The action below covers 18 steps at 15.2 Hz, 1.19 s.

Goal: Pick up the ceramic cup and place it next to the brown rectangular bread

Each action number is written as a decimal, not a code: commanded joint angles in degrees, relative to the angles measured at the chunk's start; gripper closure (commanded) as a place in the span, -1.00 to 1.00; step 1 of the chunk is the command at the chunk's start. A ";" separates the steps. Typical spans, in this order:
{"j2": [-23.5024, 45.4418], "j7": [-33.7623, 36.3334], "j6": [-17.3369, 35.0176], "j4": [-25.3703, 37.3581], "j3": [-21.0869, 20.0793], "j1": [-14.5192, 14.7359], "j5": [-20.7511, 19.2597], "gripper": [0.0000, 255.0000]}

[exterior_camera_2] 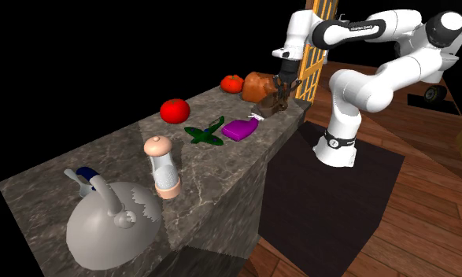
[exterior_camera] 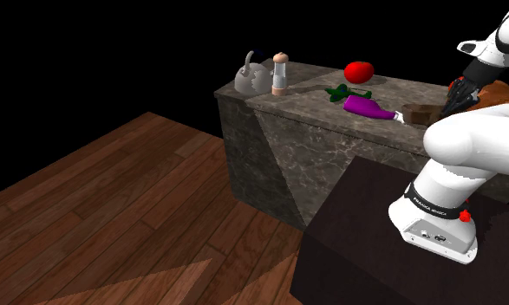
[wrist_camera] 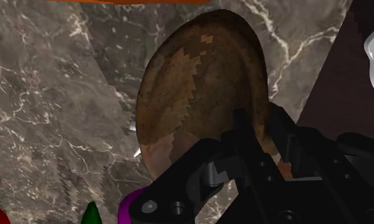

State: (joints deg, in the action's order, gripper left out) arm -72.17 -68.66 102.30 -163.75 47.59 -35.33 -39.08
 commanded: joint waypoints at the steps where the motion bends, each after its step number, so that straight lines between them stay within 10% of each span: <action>1: 0.47 -0.10 1.66 -1.25 1.66 -0.43 -1.51 1.00; 13: 1.71 -0.20 4.92 -3.43 4.88 -1.26 -4.52 1.00; 14: 1.73 -0.19 4.94 -3.42 4.89 -1.24 -4.53 -1.00; 18: 1.73 -0.19 4.93 -3.42 4.89 -1.24 -4.53 -1.00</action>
State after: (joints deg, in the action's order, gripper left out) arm -70.44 -68.85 107.23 -167.17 52.47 -36.57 -43.60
